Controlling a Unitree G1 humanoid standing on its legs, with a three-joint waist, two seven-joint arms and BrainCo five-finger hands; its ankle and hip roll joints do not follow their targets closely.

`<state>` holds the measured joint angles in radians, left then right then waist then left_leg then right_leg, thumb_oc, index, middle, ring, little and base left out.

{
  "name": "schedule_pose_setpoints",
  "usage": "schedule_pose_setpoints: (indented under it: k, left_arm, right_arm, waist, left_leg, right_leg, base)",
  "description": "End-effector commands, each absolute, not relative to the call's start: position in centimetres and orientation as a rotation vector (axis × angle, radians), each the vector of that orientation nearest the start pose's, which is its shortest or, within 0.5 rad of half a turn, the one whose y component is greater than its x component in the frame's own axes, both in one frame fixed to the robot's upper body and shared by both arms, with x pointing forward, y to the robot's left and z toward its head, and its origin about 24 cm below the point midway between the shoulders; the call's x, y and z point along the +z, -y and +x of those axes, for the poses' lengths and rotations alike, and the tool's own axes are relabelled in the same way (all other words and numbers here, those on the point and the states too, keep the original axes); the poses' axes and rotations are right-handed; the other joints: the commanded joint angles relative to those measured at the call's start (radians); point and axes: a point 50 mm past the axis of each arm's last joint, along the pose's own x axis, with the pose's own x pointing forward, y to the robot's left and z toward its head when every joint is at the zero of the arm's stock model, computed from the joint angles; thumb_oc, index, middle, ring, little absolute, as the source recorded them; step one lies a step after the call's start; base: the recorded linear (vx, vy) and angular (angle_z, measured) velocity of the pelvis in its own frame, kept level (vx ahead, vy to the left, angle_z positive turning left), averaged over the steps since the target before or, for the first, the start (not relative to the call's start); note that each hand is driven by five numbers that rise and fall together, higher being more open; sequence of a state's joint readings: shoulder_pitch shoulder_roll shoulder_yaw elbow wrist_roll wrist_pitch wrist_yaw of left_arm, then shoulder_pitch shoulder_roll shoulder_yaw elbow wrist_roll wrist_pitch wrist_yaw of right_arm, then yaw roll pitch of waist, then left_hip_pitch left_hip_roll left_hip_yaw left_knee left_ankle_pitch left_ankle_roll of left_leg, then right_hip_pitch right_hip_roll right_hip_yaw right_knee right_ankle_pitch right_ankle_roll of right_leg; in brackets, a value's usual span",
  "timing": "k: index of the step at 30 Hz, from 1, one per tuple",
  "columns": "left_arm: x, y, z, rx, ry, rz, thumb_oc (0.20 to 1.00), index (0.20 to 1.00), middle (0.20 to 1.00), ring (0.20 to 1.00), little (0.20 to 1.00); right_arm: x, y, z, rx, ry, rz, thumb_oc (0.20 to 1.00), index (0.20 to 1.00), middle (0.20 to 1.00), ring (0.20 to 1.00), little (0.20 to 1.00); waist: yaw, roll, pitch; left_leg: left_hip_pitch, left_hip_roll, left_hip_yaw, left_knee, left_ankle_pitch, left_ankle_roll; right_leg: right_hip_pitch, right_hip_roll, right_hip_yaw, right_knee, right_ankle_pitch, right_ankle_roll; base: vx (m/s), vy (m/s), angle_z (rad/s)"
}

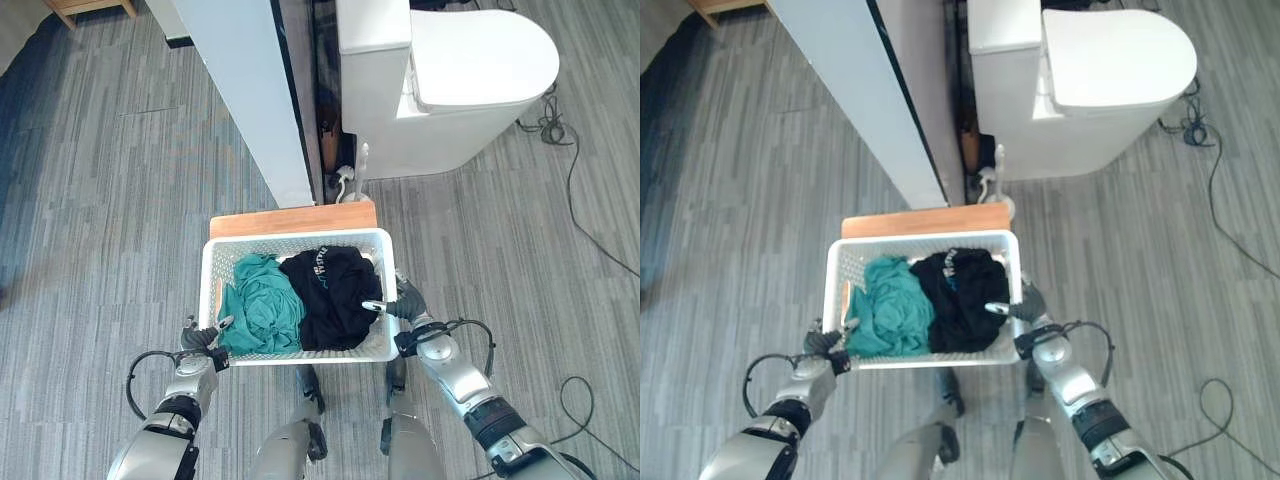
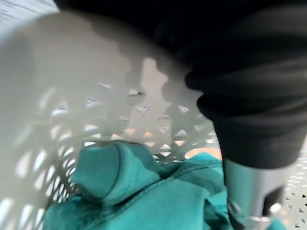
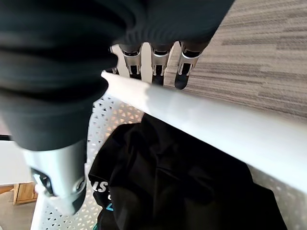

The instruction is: Grab the laundry basket,head to the washer,open it,put in the laundry and shut it.

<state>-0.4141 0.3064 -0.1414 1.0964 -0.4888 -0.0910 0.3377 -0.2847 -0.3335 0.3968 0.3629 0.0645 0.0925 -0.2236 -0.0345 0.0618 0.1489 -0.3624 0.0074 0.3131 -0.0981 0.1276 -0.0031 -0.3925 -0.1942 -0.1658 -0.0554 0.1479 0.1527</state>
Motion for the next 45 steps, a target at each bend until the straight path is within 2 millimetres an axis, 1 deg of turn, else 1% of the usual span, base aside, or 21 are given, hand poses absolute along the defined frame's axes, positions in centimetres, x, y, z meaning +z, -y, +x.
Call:
schedule_pose_setpoints:
  k: [1,6,9,10,12,15,19,25,26,27,28,31,33,37,39,40,41,42,43,45]
  left_arm:
    - [-5.2,-22.6,29.1,0.393,-0.55,0.06,1.0,1.0,1.0,1.0,1.0]
    - [-4.7,-21.6,29.9,0.348,-0.535,0.07,1.0,1.0,1.0,1.0,1.0]
    - [-4.7,-21.0,30.1,0.328,-0.539,0.07,1.0,1.0,1.0,1.0,1.0]
    - [-4.7,-20.6,30.1,0.308,-0.538,0.087,1.0,1.0,1.0,1.0,1.0]
    - [-4.7,-20.4,30.2,0.305,-0.535,0.086,1.0,1.0,1.0,1.0,1.0]
    - [-4.3,-20.2,30.5,0.309,-0.518,0.076,1.0,1.0,1.0,1.0,1.0]
    - [-3.7,-20.1,31.0,0.319,-0.485,0.062,1.0,1.0,1.0,1.0,1.0]
    - [-3.4,-20.1,31.2,0.332,-0.473,0.063,1.0,1.0,1.0,1.0,1.0]
    - [-3.1,-20.4,31.5,0.351,-0.46,0.05,1.0,1.0,1.0,1.0,1.0]
    - [-3.1,-20.4,31.5,0.351,-0.46,0.05,1.0,1.0,1.0,1.0,1.0]
    - [-2.9,-20.4,31.6,0.356,-0.451,0.045,1.0,1.0,1.0,1.0,1.0]
    - [-2.4,-20.4,32.0,0.372,-0.424,0.041,1.0,1.0,1.0,1.0,1.0]
    - [-1.4,-20.3,32.6,0.394,-0.382,0.043,1.0,1.0,1.0,1.0,1.0]
    - [-0.2,-19.8,33.4,0.406,-0.329,0.04,1.0,1.0,1.0,1.0,1.0]
    - [0.1,-19.8,33.7,0.413,-0.315,0.033,1.0,1.0,1.0,1.0,1.0]
    - [0.9,-20.0,34.1,0.426,-0.282,0.04,1.0,1.0,1.0,1.0,1.0]
    - [1.0,-20.0,34.1,0.43,-0.278,0.047,1.0,1.0,1.0,1.0,1.0]
    - [1.2,-20.2,34.2,0.436,-0.271,0.06,1.0,1.0,1.0,1.0,1.0]
    - [1.0,-20.4,34.2,0.434,-0.288,0.175,1.0,1.0,1.0,1.0,1.0]
    - [0.7,-20.8,34.0,0.442,-0.313,0.263,1.0,1.0,1.0,1.0,1.0]
  right_arm:
    - [2.0,12.8,29.9,0.161,-0.155,-0.365,1.0,1.0,1.0,1.0,1.0]
    - [1.2,12.7,30.6,0.168,-0.215,-0.356,1.0,1.0,1.0,1.0,1.0]
    - [0.8,12.2,30.4,0.19,-0.238,-0.317,1.0,1.0,1.0,1.0,1.0]
    - [0.4,11.6,30.1,0.218,-0.26,-0.266,1.0,1.0,1.0,1.0,1.0]
    - [0.2,11.4,30.0,0.225,-0.269,-0.246,1.0,1.0,1.0,1.0,1.0]
    - [0.3,11.2,30.0,0.225,-0.269,-0.205,1.0,1.0,1.0,1.0,1.0]
    - [0.9,11.5,30.5,0.224,-0.241,-0.251,1.0,1.0,1.0,1.0,1.0]
    - [1.1,11.9,30.7,0.212,-0.227,-0.28,1.0,1.0,1.0,1.0,1.0]
    - [1.5,11.9,30.8,0.205,-0.204,-0.283,0.893,0.893,0.893,0.893,0.893]
    - [1.5,11.9,30.8,0.205,-0.204,-0.283,0.903,0.903,0.903,0.903,0.903]
    - [1.6,11.9,30.8,0.198,-0.199,-0.28,1.0,1.0,1.0,1.0,1.0]
    - [1.8,11.9,30.8,0.19,-0.185,-0.284,1.0,1.0,1.0,1.0,1.0]
    - [2.1,11.5,30.9,0.188,-0.167,-0.275,1.0,1.0,1.0,1.0,1.0]
    - [2.5,10.8,30.9,0.204,-0.137,-0.255,1.0,1.0,1.0,1.0,1.0]
    - [2.5,10.7,30.9,0.209,-0.135,-0.259,1.0,1.0,1.0,1.0,1.0]
    - [2.6,10.5,30.9,0.213,-0.122,-0.255,1.0,1.0,1.0,1.0,1.0]
    - [2.7,10.4,30.9,0.215,-0.118,-0.257,1.0,1.0,1.0,1.0,1.0]
    - [2.7,10.4,30.9,0.214,-0.118,-0.259,1.0,1.0,1.0,1.0,1.0]
    - [2.5,10.5,30.8,0.217,-0.117,-0.276,1.0,1.0,1.0,1.0,1.0]
    - [2.6,10.7,30.8,0.215,-0.11,-0.303,1.0,1.0,1.0,1.0,1.0]
  waist:
    - [0.004,-0.03,-0.008]
    - [0.01,-0.045,-0.004]
    - [0.011,-0.049,0.002]
    - [0.012,-0.051,0.006]
    - [0.012,-0.051,0.006]
    - [0.012,-0.052,0.009]
    - [0.015,-0.052,0.011]
    - [0.013,-0.05,0.002]
    - [0.011,-0.049,-0.006]
    - [0.011,-0.049,-0.006]
    - [0.01,-0.048,-0.009]
    - [0.009,-0.047,-0.013]
    - [0.007,-0.049,-0.014]
    - [0.001,-0.06,-0.014]
    - [0.001,-0.061,-0.015]
    - [0.0,-0.063,-0.015]
    - [0.0,-0.064,-0.015]
    - [0.0,-0.064,-0.015]
    - [-0.002,-0.062,-0.018]
    - [-0.003,-0.059,-0.024]
  left_leg:
    - [-0.022,0.027,-0.072,0.011,-0.004,-0.09]
    - [-0.039,0.023,-0.077,0.011,0.003,-0.092]
    - [-0.045,0.023,-0.079,0.011,0.004,-0.092]
    - [-0.048,0.024,-0.08,0.011,0.006,-0.092]
    - [-0.049,0.023,-0.08,0.011,0.007,-0.092]
    - [-0.057,0.022,-0.078,0.011,0.01,-0.093]
    - [-0.069,0.023,-0.074,0.011,0.013,-0.094]
    - [-0.074,0.026,-0.072,0.011,0.015,-0.095]
    - [-0.079,0.027,-0.072,0.011,0.016,-0.097]
    - [-0.079,0.027,-0.072,0.011,0.016,-0.097]
    - [-0.08,0.027,-0.072,0.011,0.016,-0.097]
    - [-0.085,0.027,-0.071,0.011,0.016,-0.098]
    - [-0.091,0.026,-0.071,0.011,0.016,-0.097]
    - [-0.096,0.028,-0.067,0.011,0.016,-0.099]
    - [-0.098,0.031,-0.066,0.011,0.017,-0.099]
    - [-0.101,0.034,-0.064,0.011,0.018,-0.101]
    - [-0.102,0.035,-0.064,0.011,0.019,-0.101]
    - [-0.103,0.037,-0.062,0.011,0.021,-0.102]
    - [-0.102,0.039,-0.06,0.011,0.021,-0.101]
    - [-0.105,0.038,-0.06,0.011,0.022,-0.101]
  right_leg:
    - [0.031,-0.122,-0.036,-0.032,0.135,0.095]
    - [0.018,-0.12,-0.043,-0.032,0.136,0.093]
    - [0.014,-0.12,-0.044,-0.032,0.136,0.092]
    - [0.011,-0.119,-0.046,-0.032,0.134,0.09]
    - [0.01,-0.119,-0.045,-0.032,0.133,0.09]
    - [0.001,-0.12,-0.041,-0.032,0.134,0.09]
    - [-0.015,-0.119,-0.035,-0.032,0.14,0.091]
    - [-0.02,-0.117,-0.033,-0.032,0.139,0.091]
    - [-0.027,-0.116,-0.031,-0.032,0.14,0.091]
    - [-0.027,-0.116,-0.031,-0.032,0.14,0.091]
    - [-0.029,-0.116,-0.031,-0.032,0.14,0.091]
    - [-0.033,-0.115,-0.032,-0.032,0.14,0.091]
    - [-0.04,-0.115,-0.031,-0.032,0.141,0.092]
    - [-0.049,-0.112,-0.026,-0.032,0.143,0.092]
    - [-0.052,-0.109,-0.026,-0.032,0.142,0.09]
    - [-0.057,-0.107,-0.024,-0.032,0.141,0.09]
    - [-0.059,-0.107,-0.023,-0.032,0.142,0.089]
    - [-0.061,-0.105,-0.024,-0.032,0.141,0.089]
    - [-0.061,-0.106,-0.024,-0.032,0.141,0.089]
    - [-0.066,-0.107,-0.022,-0.032,0.143,0.09]
  base:
    - [0.01,0.018,0.04]
    - [0.0,0.005,0.01]
    - [0.0,0.0,0.0]
    - [0.0,0.0,0.0]
    - [0.0,0.0,0.0]
    - [0.0,0.0,0.0]
    - [0.0,0.0,0.0]
    - [0.0,0.0,0.0]
    - [0.0,0.0,0.0]
    - [0.0,0.0,0.0]
    - [0.0,0.0,0.0]
    - [0.0,0.0,0.0]
    - [0.0,0.0,0.0]
    - [0.01,-0.004,0.0]
    - [0.0,0.0,0.0]
    - [0.0,0.0,0.0]
    - [0.0,-0.022,-0.14]
    - [0.0,-0.022,-0.14]
    - [0.0,-0.01,-0.13]
    - [0.0,0.0,0.0]
